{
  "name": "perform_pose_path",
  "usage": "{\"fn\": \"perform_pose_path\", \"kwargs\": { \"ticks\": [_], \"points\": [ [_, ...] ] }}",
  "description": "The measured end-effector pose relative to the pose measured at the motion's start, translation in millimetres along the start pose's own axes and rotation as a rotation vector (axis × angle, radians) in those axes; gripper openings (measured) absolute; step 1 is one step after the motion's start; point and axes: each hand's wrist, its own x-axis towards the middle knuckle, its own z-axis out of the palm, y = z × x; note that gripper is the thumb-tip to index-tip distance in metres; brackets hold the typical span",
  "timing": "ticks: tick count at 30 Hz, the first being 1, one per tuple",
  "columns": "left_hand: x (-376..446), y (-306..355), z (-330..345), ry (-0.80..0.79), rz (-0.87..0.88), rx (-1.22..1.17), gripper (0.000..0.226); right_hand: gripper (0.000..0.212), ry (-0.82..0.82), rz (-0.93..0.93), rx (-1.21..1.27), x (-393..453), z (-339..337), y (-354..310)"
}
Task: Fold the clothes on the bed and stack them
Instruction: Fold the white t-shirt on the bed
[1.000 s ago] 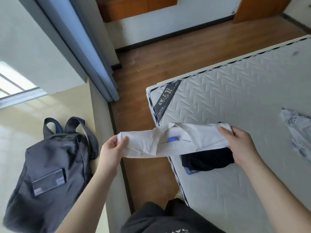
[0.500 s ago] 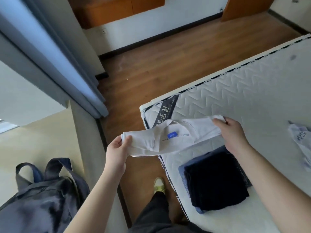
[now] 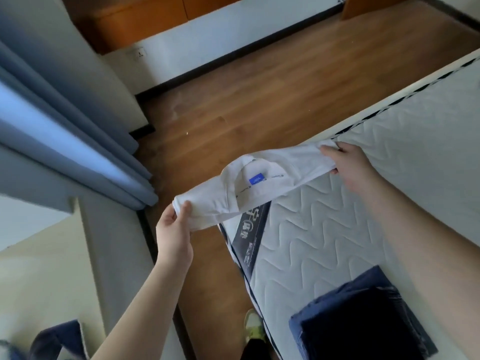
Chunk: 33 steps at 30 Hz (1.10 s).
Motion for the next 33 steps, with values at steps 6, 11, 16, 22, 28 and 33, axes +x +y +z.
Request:
{"fn": "perform_pose_path", "kwargs": {
  "ticks": [6, 11, 16, 22, 28, 33],
  "points": [
    [30, -104, 29, 0.084, -0.363, 0.005, 0.01, 0.031, -0.007, 0.16, -0.115, 61, -3, 103],
    [20, -195, 29, 0.094, -0.493, 0.064, 0.007, 0.024, 0.015, 0.283, -0.185, 60, -12, 212],
    [-10, -254, 19, 0.108, -0.54, 0.148, 0.012, 0.027, 0.048, 0.342, -0.211, 49, -26, 282],
    [-31, -297, 20, 0.057, -0.533, 0.415, 0.013, 0.028, 0.045, 0.326, -0.379, 35, -49, 315],
    [-49, -323, 23, 0.034, -0.513, 0.571, 0.023, 0.03, 0.001, 0.221, -0.649, 17, -76, 334],
    [-73, -346, 19, -0.037, -0.514, 0.624, 0.03, 0.015, -0.015, 0.192, -0.783, 5, -95, 353]
  ]
}}
